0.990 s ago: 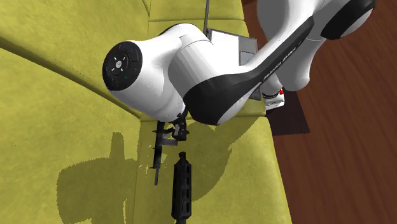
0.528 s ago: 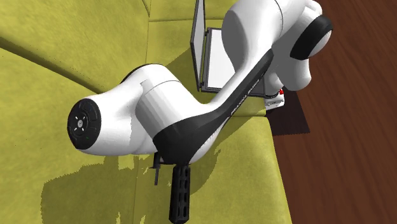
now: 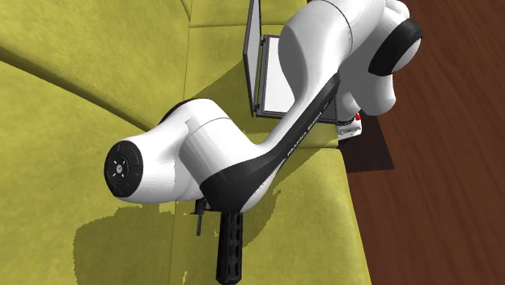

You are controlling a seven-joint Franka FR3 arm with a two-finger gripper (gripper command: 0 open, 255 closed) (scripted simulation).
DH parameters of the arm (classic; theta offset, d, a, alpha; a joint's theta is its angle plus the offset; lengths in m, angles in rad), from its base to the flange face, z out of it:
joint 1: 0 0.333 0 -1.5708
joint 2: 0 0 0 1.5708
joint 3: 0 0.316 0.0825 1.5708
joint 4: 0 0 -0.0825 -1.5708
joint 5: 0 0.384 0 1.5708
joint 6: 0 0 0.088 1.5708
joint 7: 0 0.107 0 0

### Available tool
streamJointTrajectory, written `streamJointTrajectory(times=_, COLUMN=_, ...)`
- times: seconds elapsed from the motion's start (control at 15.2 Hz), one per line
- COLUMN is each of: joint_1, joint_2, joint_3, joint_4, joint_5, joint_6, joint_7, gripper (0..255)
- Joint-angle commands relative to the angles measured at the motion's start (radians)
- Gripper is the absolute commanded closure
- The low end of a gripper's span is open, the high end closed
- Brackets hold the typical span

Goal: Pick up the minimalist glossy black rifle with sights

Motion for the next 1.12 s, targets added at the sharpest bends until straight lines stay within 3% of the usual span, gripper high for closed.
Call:
streamJointTrajectory(times=0.0, joint_1=0.000, joint_2=0.000, joint_3=0.000, joint_4=-0.003, joint_5=0.000, joint_6=0.003, joint_7=0.000, gripper=255)
streamJointTrajectory(times=0.53, joint_1=-0.001, joint_2=-0.008, joint_3=0.001, joint_4=-0.015, joint_5=0.003, joint_6=0.008, joint_7=0.001, gripper=255)
streamJointTrajectory(times=1.06, joint_1=0.013, joint_2=0.017, joint_3=0.002, joint_4=0.118, joint_5=-0.006, joint_6=-0.100, joint_7=0.003, gripper=255)
